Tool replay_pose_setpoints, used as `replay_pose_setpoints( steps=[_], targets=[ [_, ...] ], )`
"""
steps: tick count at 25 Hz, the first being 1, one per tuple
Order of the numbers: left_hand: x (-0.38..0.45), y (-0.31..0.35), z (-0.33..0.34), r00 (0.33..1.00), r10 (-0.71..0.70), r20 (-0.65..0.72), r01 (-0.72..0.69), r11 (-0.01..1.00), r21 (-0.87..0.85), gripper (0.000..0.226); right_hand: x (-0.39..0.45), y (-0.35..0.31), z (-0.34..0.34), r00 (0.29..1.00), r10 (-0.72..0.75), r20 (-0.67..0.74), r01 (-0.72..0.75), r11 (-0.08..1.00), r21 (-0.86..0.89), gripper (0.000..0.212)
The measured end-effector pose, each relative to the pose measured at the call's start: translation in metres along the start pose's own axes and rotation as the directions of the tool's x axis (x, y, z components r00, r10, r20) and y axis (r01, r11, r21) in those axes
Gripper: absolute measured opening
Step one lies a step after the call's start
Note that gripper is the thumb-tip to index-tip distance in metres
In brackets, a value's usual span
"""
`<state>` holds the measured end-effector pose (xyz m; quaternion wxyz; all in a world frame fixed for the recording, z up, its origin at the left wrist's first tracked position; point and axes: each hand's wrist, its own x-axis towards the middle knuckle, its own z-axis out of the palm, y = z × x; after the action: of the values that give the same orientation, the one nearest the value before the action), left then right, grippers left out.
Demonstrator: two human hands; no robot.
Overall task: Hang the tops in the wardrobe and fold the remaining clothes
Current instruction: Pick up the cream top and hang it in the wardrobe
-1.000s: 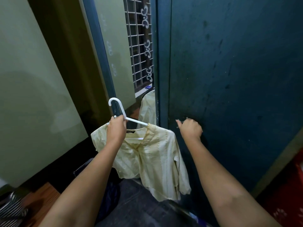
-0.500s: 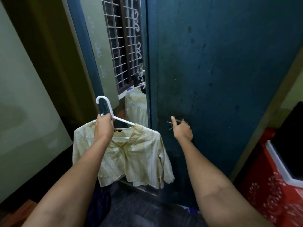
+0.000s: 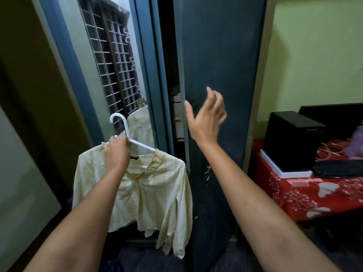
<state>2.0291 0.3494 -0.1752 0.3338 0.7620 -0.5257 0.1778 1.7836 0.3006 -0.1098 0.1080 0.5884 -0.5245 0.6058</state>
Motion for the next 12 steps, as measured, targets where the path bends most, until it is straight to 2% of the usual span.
replay_pose_setpoints(
  steps=[2,4,6,9,12],
  targets=[
    [-0.002,0.023,-0.006,0.997,0.075,0.002,-0.075,0.997,-0.009,0.018,0.012,-0.012,-0.021,0.998,-0.064,-0.002,0.063,0.993,-0.1,0.075],
    [-0.002,0.047,-0.008,0.989,0.146,0.006,-0.146,0.989,-0.017,0.015,0.017,-0.007,-0.036,0.998,-0.065,-0.001,0.063,0.979,-0.193,0.073],
    [-0.003,0.071,-0.007,0.979,0.204,-0.006,-0.204,0.979,-0.026,0.013,0.018,0.008,-0.052,1.0,-0.023,-0.012,0.019,0.975,-0.223,0.067],
    [-0.005,0.11,-0.007,0.96,0.276,-0.035,-0.278,0.952,-0.13,0.015,0.018,0.033,-0.082,0.998,0.045,-0.05,-0.056,0.97,-0.238,0.058],
    [-0.004,0.149,-0.006,0.943,0.331,-0.036,-0.332,0.926,-0.18,0.022,0.028,0.057,-0.115,0.974,0.18,-0.136,-0.209,0.948,-0.242,0.053]
  ],
)
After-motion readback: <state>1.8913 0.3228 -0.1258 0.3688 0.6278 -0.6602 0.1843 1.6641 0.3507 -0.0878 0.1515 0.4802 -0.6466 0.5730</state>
